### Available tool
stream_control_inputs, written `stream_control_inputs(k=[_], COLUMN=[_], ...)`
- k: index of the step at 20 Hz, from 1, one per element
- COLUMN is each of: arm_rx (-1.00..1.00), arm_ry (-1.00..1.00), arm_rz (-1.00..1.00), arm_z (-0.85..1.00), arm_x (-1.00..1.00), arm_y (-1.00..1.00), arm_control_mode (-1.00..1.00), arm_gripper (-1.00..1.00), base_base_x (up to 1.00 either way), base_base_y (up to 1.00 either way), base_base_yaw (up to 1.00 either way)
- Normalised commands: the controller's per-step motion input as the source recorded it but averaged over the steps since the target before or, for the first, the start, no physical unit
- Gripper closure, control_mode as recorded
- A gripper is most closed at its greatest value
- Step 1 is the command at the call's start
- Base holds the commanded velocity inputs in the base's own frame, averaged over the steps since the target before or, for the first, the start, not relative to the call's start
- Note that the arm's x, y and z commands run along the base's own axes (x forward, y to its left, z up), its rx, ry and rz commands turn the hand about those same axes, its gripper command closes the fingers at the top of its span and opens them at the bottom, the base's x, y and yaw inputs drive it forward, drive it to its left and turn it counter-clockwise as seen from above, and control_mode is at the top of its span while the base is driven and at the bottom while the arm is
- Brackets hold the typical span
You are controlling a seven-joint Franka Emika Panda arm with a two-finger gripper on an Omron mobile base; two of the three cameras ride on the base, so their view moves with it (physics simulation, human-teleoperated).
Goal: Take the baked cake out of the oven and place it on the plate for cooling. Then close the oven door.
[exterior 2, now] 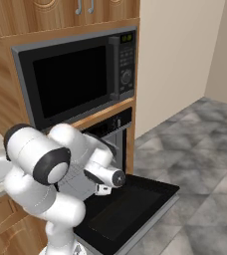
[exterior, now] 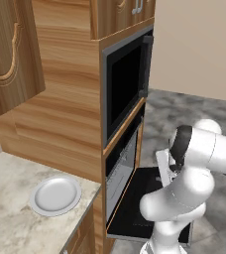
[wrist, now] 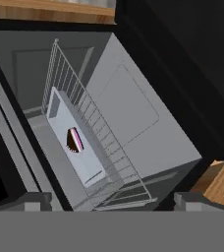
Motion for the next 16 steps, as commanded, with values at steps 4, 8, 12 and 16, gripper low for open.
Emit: stream_control_inputs(k=[4, 8, 12, 16], arm_rx=[0.00, 0.00, 0.01, 0.07], arm_ry=[-0.01, -0.07, -0.08, -0.08], arm_rz=[0.00, 0.02, 0.10, 0.22], arm_z=[-0.03, -0.12, -0.26, -0.24], arm_x=[0.53, 0.24, 0.15, 0.08], arm_y=[0.25, 0.03, 0.00, 0.00], arm_control_mode=[-1.00, -1.00, -1.00, -1.00], arm_gripper=[-1.00, -1.00, -1.00, -1.00], base_base_x=[0.00, 0.00, 0.00, 0.00], base_base_y=[0.00, 0.00, 0.00, 0.00], base_base_yaw=[0.00, 0.00, 0.00, 0.00])
